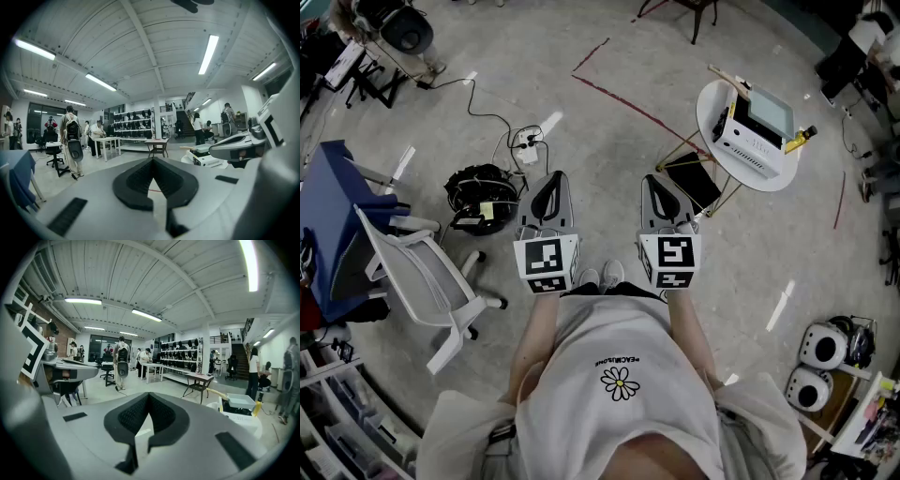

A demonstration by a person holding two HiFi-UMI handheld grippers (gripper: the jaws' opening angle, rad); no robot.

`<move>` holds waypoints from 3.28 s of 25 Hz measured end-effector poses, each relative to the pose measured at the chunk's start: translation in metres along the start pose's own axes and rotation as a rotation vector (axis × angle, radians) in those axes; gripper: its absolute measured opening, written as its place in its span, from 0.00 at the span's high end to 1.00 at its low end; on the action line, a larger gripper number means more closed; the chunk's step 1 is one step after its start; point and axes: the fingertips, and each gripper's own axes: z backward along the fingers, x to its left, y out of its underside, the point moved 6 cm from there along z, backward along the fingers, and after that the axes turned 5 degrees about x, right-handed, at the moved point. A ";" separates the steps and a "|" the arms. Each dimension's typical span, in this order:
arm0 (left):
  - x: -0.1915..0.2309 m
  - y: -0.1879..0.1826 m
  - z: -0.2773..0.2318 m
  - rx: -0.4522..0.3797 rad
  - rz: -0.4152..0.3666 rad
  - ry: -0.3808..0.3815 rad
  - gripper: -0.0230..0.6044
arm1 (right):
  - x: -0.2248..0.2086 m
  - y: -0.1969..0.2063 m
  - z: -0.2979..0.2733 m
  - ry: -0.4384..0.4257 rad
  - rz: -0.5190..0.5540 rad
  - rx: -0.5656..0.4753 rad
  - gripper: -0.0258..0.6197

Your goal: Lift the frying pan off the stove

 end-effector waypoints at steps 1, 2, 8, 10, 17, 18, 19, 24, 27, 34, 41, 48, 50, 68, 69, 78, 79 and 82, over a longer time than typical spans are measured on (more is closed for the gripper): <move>0.000 -0.001 -0.002 -0.001 0.000 0.000 0.96 | -0.001 -0.001 -0.001 -0.003 0.004 0.000 0.96; 0.000 -0.002 -0.003 -0.001 0.000 0.001 0.96 | -0.002 -0.002 -0.002 -0.006 0.007 0.000 0.96; 0.004 -0.004 -0.013 0.011 0.000 -0.004 0.96 | -0.005 -0.004 -0.011 -0.022 0.013 0.003 0.96; 0.004 -0.003 -0.019 0.017 0.006 -0.006 0.96 | -0.009 -0.001 -0.015 -0.039 -0.014 0.011 0.96; -0.003 -0.003 -0.037 0.024 0.024 -0.006 0.96 | -0.024 0.014 -0.028 -0.076 -0.081 0.027 0.96; -0.005 -0.003 -0.039 0.017 0.025 -0.007 0.96 | -0.025 0.017 -0.031 -0.083 -0.079 0.035 0.96; -0.007 -0.003 -0.041 0.013 0.024 -0.008 0.96 | -0.027 0.020 -0.034 -0.089 -0.078 0.042 0.96; 0.006 -0.002 -0.057 0.010 0.017 -0.057 0.96 | -0.038 0.022 -0.044 -0.077 -0.042 0.048 0.96; 0.022 -0.014 -0.075 -0.015 0.025 -0.087 0.96 | -0.056 0.015 -0.055 -0.052 -0.060 0.028 0.96; 0.038 -0.037 -0.150 -0.041 0.020 -0.053 0.96 | -0.098 0.001 -0.114 0.049 -0.053 0.052 0.96; 0.052 -0.066 -0.237 -0.052 0.001 0.061 0.96 | -0.115 -0.030 -0.199 0.088 -0.060 0.078 0.96; 0.092 -0.096 -0.338 -0.087 -0.004 0.143 0.97 | -0.132 -0.067 -0.294 0.145 -0.052 0.099 0.96; 0.103 -0.095 -0.365 -0.071 0.011 0.165 0.96 | -0.136 -0.071 -0.318 0.156 -0.044 0.117 0.96; 0.121 -0.094 -0.461 0.031 0.034 0.184 0.96 | -0.158 -0.101 -0.412 0.104 0.023 0.078 0.96; 0.114 -0.097 -0.466 0.034 0.029 0.203 0.97 | -0.165 -0.100 -0.409 0.115 0.009 0.075 0.96; -0.030 -0.132 -0.519 -0.038 -0.079 0.534 0.96 | -0.293 -0.062 -0.314 0.498 -0.173 0.049 0.96; -0.049 -0.136 -0.523 -0.047 -0.093 0.585 0.96 | -0.303 -0.057 -0.300 0.551 -0.180 0.048 0.96; -0.104 -0.142 -0.527 -0.062 -0.129 0.733 0.96 | -0.324 -0.041 -0.257 0.708 -0.217 0.054 0.96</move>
